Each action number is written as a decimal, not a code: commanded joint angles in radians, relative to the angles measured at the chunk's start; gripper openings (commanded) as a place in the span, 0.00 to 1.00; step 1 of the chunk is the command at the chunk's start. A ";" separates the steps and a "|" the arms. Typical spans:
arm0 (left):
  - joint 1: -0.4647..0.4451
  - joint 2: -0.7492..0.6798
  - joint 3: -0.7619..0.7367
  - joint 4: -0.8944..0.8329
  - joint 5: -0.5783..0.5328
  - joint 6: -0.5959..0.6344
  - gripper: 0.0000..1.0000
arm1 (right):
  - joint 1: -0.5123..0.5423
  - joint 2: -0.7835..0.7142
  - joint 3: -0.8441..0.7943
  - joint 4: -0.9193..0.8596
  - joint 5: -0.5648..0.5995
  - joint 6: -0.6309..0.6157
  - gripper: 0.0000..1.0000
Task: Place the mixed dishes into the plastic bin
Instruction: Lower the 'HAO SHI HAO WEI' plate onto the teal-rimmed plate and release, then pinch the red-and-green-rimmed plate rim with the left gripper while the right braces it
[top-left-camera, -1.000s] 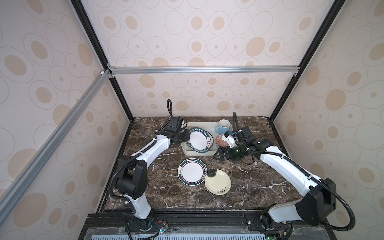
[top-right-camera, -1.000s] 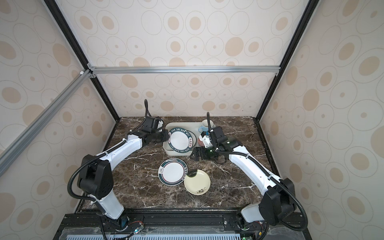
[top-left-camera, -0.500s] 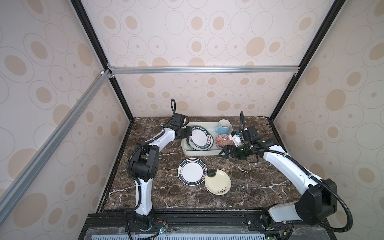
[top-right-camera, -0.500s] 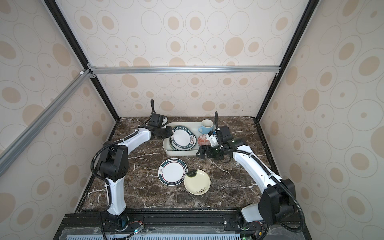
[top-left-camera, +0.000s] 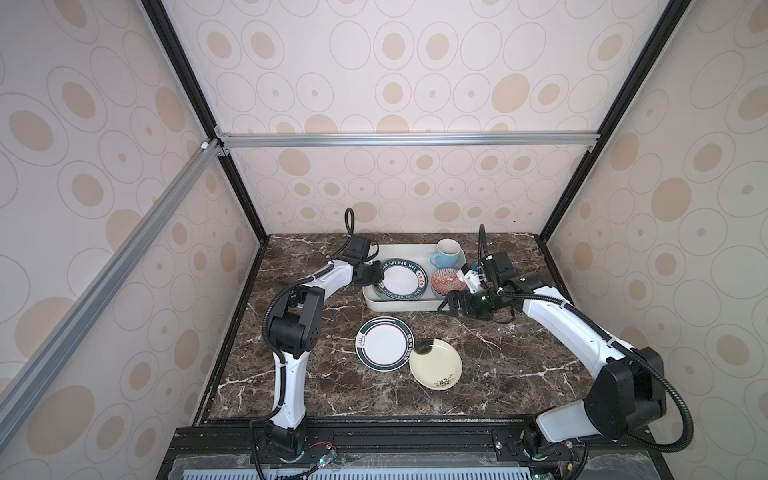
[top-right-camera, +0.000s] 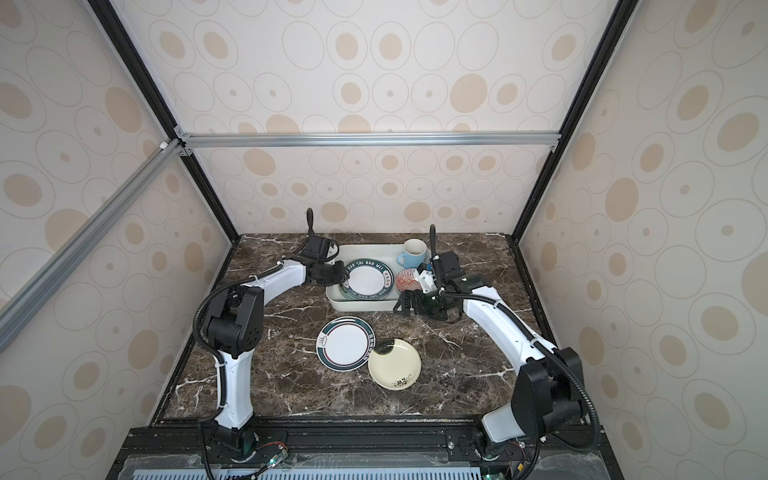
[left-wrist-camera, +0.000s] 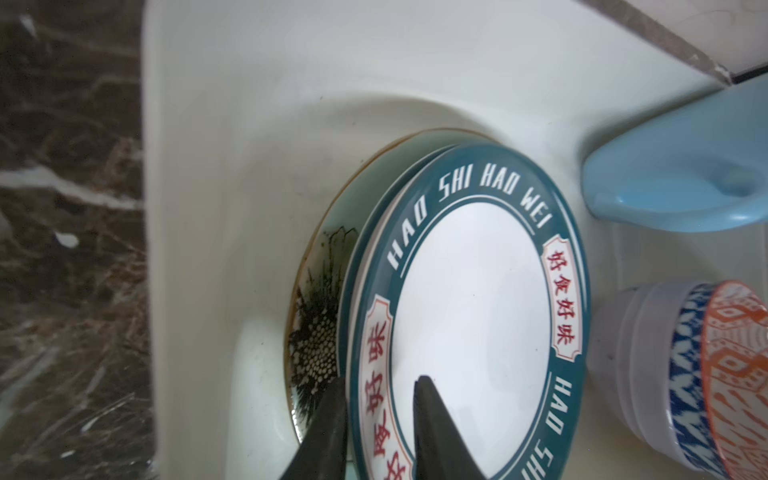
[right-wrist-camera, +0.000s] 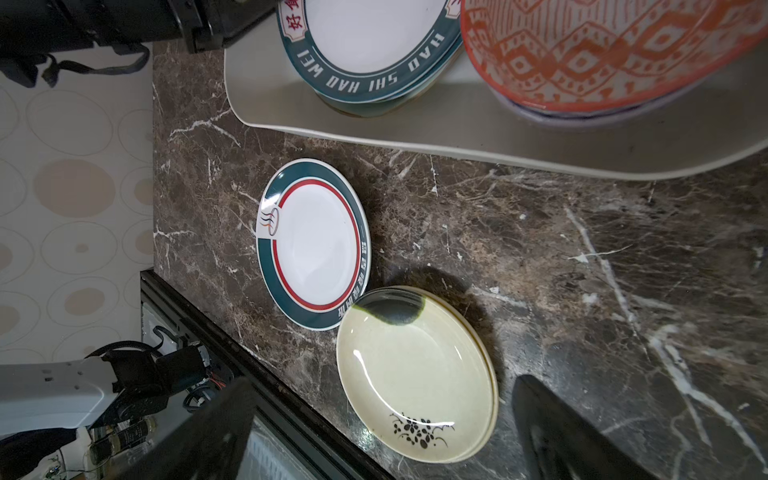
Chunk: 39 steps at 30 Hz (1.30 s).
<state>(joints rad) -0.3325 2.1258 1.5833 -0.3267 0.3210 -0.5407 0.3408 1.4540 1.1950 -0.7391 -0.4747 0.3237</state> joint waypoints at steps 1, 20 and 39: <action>-0.004 0.010 -0.006 -0.032 0.005 0.031 0.31 | -0.007 0.003 0.005 -0.005 -0.011 -0.017 1.00; -0.002 -0.198 -0.068 -0.011 -0.018 0.020 0.42 | -0.010 0.003 -0.008 0.012 -0.051 -0.013 1.00; -0.016 -1.008 -0.836 0.026 -0.199 -0.125 0.45 | 0.185 0.169 0.045 0.044 0.009 0.006 0.63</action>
<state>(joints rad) -0.3435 1.2118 0.8173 -0.2825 0.2043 -0.6140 0.4870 1.5604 1.2060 -0.6830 -0.5007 0.3290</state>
